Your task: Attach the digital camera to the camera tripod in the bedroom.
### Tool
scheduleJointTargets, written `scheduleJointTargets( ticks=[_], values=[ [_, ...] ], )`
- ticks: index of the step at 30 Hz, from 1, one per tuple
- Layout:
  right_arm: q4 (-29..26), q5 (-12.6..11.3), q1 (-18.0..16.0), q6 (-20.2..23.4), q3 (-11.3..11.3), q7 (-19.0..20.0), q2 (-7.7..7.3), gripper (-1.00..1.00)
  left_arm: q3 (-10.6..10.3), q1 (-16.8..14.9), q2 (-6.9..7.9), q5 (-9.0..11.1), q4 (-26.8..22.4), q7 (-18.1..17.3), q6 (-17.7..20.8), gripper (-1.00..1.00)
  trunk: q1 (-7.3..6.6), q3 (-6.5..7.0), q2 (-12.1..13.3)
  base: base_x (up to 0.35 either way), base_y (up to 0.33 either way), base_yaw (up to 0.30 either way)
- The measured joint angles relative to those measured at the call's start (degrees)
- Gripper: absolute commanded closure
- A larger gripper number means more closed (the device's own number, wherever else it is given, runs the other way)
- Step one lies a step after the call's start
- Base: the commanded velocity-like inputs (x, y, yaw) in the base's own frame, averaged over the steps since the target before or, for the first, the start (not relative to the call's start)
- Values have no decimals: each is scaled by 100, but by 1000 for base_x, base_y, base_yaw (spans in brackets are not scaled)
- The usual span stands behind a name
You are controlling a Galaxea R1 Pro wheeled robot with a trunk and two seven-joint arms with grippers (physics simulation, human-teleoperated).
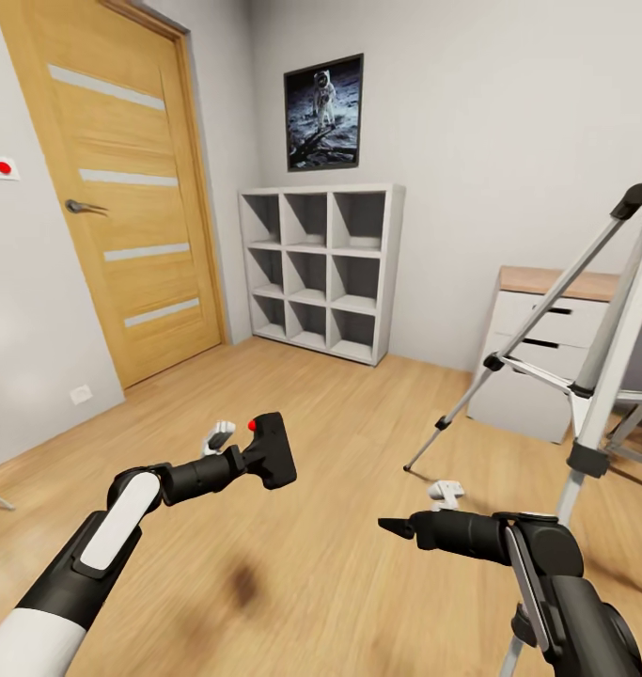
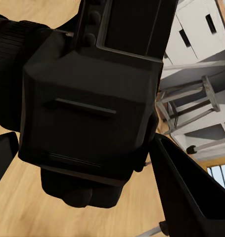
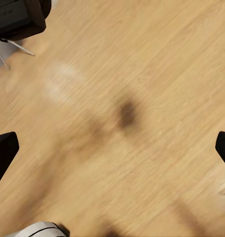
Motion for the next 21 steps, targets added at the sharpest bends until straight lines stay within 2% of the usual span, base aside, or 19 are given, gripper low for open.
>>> scheduleJointTargets(
  ticks=[8, 21],
  values=[
    [0, 0, 0, 0, 2, 0, 7, -100, 3, 2, 9, 37, -8, -19, 24, 100, -21, 177, 11, 0, 0, 0],
    [0, 0, 0, 0, 9, -8, 8, -100, 9, 0, 10, 59, -9, -51, 34, 100, -305, 411, 531, 0, 0, 0]
  ],
)
